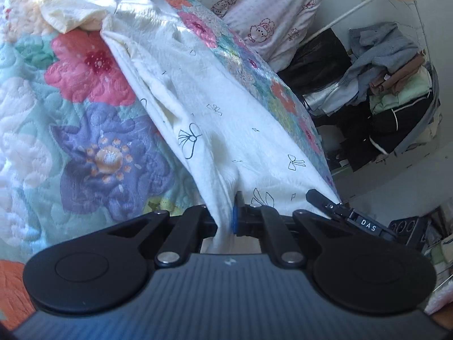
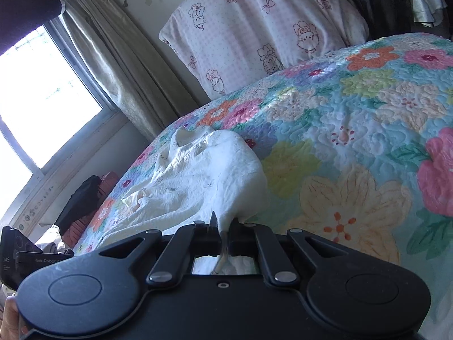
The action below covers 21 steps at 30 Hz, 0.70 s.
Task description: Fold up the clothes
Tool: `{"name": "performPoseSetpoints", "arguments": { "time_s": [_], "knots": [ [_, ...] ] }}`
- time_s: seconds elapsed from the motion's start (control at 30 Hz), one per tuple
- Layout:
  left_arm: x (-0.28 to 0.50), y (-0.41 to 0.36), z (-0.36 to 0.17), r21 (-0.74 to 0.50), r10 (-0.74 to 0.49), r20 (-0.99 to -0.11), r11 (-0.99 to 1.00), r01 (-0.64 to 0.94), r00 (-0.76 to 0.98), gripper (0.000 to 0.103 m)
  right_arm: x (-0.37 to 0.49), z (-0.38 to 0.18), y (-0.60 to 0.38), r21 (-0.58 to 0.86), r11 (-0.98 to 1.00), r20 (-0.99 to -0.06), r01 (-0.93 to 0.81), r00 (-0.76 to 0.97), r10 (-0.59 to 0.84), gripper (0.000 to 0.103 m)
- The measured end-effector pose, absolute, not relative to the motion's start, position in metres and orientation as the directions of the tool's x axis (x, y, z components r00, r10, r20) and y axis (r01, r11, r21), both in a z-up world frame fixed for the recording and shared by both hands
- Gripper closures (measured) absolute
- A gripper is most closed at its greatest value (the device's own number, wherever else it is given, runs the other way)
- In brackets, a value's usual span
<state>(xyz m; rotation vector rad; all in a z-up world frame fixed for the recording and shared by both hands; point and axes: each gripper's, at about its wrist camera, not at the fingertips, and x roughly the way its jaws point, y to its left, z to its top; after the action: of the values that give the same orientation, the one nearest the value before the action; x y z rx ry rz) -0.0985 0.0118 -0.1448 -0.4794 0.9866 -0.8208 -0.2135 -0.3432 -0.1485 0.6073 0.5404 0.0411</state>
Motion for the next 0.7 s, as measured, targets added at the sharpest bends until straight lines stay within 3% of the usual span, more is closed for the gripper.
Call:
{"name": "performPoseSetpoints", "arguments": {
  "time_s": [0.17, 0.3, 0.53, 0.63, 0.7],
  "knots": [
    [-0.117, 0.033, -0.132, -0.667, -0.796, -0.519, 0.605, 0.435, 0.310, 0.101, -0.232, -0.140, -0.338, 0.551, 0.826, -0.482, 0.119, 0.853, 0.199, 0.097],
    [-0.126, 0.055, -0.134, -0.698, -0.814, -0.490, 0.581, 0.418, 0.312, 0.101, -0.252, -0.126, -0.329, 0.574, 0.817, -0.441, 0.056, 0.862, 0.250, 0.097],
    [-0.126, 0.080, -0.141, -0.739, -0.834, -0.465, 0.551, 0.388, 0.297, 0.101, -0.271, -0.118, -0.305, 0.573, 0.819, -0.460, 0.039, 0.842, 0.281, 0.097],
    [-0.109, 0.088, -0.149, -0.749, -0.828, -0.474, 0.558, 0.357, 0.300, 0.101, -0.251, -0.114, -0.303, 0.576, 0.817, -0.452, 0.018, 0.840, 0.300, 0.097],
    [-0.088, 0.084, -0.142, -0.693, -0.793, -0.510, 0.608, 0.387, 0.332, 0.101, -0.219, -0.107, -0.295, 0.512, 0.859, -0.456, -0.026, 0.839, 0.297, 0.097]
  ]
}}
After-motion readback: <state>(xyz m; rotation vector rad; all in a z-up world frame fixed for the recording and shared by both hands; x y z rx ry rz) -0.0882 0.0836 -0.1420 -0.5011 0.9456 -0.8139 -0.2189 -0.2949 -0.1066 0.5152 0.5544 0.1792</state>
